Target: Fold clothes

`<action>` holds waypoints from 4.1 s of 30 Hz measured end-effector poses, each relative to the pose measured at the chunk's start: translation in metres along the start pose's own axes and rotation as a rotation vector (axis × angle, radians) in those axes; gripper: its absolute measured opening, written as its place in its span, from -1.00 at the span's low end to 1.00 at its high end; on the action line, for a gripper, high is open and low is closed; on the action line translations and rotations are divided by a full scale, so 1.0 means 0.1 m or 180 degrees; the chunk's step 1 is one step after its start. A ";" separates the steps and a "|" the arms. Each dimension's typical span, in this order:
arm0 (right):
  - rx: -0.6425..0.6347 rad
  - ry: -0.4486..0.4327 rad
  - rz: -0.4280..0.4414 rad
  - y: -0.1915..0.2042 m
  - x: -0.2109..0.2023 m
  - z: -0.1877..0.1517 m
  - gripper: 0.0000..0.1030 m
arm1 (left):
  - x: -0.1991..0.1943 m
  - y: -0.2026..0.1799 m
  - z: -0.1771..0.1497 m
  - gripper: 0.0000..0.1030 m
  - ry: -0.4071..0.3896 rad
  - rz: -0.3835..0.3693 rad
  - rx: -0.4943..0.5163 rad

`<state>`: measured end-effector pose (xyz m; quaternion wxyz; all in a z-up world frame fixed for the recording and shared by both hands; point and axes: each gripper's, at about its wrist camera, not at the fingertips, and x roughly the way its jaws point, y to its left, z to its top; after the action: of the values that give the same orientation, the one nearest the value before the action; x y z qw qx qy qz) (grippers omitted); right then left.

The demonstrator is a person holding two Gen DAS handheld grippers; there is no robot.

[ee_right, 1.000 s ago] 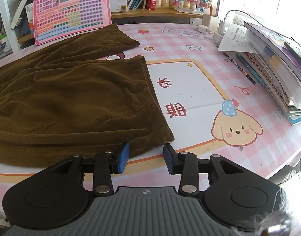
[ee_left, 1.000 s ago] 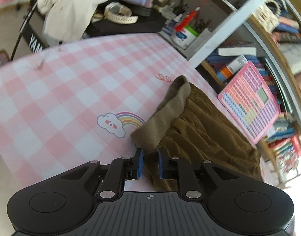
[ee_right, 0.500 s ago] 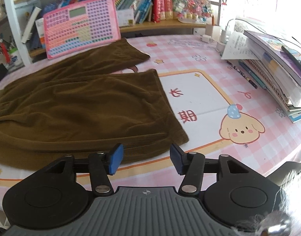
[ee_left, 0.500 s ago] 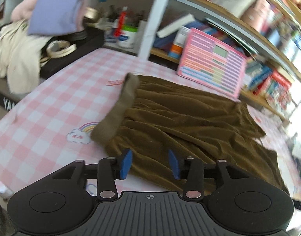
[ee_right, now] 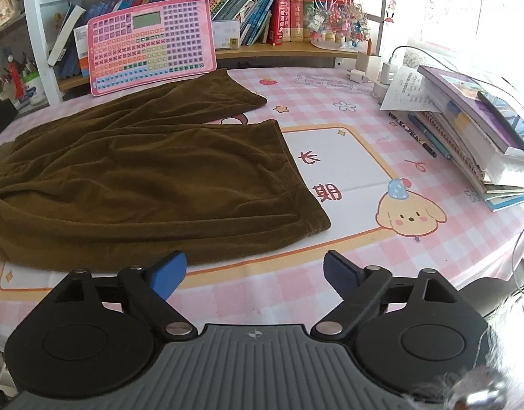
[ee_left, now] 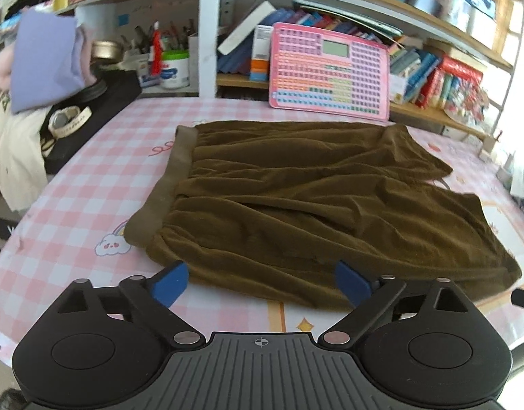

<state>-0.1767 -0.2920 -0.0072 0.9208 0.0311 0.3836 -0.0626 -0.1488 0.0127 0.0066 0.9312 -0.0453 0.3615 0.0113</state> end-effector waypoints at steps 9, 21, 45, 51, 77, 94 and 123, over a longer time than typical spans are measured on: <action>-0.0081 0.0041 0.0000 0.08 -0.07 -0.03 0.76 | -0.06 -0.09 -0.05 0.88 0.0040 -0.0160 0.0124; -0.0216 0.0024 -0.0029 0.16 -0.13 0.01 0.84 | 0.00 -0.11 -0.10 0.88 0.0153 -0.0258 0.0081; -0.0822 -0.0138 0.0750 -0.07 0.62 1.39 0.85 | 0.53 0.32 0.91 0.88 -0.0040 -0.0295 0.0010; -0.1021 -0.0105 0.1026 -0.20 1.28 2.18 0.85 | 0.92 0.36 1.37 0.88 -0.0036 -0.0087 0.0178; -0.1623 0.0382 0.1543 0.22 3.86 3.57 0.36 | 2.69 0.61 1.95 0.51 0.0666 -0.0157 0.0805; -0.1615 0.0371 0.1689 0.03 3.65 3.60 -0.78 | 2.67 0.72 2.04 -0.96 0.0733 -0.0541 0.0762; -0.0272 -0.0062 0.1024 -1.19 0.55 0.85 -0.81 | 0.48 0.86 0.48 -0.83 0.0126 -0.0991 0.0419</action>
<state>-0.0954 -0.4236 0.0121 0.9231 0.0522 0.3671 0.1017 -0.0858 0.1025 0.0027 0.9153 -0.0398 0.3684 -0.1577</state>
